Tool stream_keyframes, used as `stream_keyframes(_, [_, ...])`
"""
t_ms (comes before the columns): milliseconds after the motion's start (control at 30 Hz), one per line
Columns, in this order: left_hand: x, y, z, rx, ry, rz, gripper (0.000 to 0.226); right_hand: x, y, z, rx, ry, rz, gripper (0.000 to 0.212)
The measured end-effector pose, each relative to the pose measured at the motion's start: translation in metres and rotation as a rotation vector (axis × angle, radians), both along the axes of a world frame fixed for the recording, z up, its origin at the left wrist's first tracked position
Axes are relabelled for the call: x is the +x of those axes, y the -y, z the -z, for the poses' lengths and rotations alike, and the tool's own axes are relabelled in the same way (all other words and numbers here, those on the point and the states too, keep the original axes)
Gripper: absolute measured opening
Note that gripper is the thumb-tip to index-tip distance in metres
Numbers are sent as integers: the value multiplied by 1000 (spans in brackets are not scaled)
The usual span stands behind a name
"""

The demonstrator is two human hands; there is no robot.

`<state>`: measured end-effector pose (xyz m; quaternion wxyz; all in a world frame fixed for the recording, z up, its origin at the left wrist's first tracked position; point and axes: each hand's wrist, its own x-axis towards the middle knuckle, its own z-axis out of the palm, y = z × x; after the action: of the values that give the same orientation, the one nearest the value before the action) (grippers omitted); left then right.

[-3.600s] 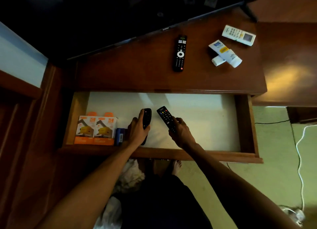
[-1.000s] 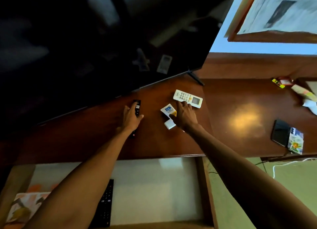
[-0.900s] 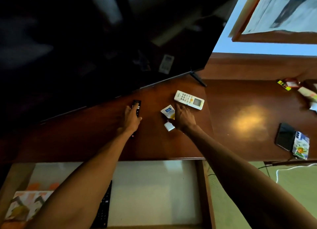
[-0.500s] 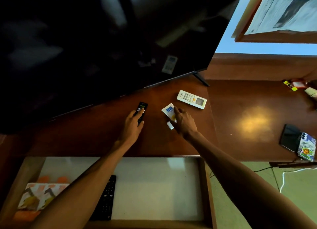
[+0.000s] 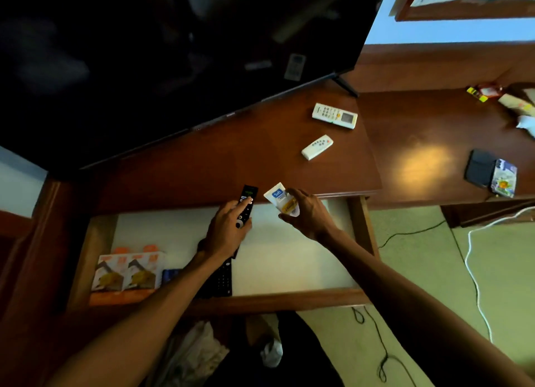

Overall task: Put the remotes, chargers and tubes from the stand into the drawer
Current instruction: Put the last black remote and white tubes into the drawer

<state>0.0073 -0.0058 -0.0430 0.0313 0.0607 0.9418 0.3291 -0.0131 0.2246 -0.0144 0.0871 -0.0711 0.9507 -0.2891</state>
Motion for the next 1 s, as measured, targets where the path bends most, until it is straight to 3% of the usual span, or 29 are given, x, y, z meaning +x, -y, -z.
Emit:
stream_keyframes(233, [65,14,42,16,140,78,54,68,3,39,-14,180,48,68])
stream_keyframes(467, [60,-14,85,-71,312,14,53,85,5,87,52,305,208,67])
stream_keyframes(633, [57,-38,110,-249,396,19,56,79,9,115,82,325,255,62])
stream_keyframes(767, [59,-50,111,-368,396,28,61,74,12,130,93,374,239,69])
stream_keyframes(900, [56,-48,109,-353,390,39,64,77,12,137,101,400,192,75])
stream_keyframes(1000, [40,-35,105,-381,321,165,77,77,11,139,71,409,172,85])
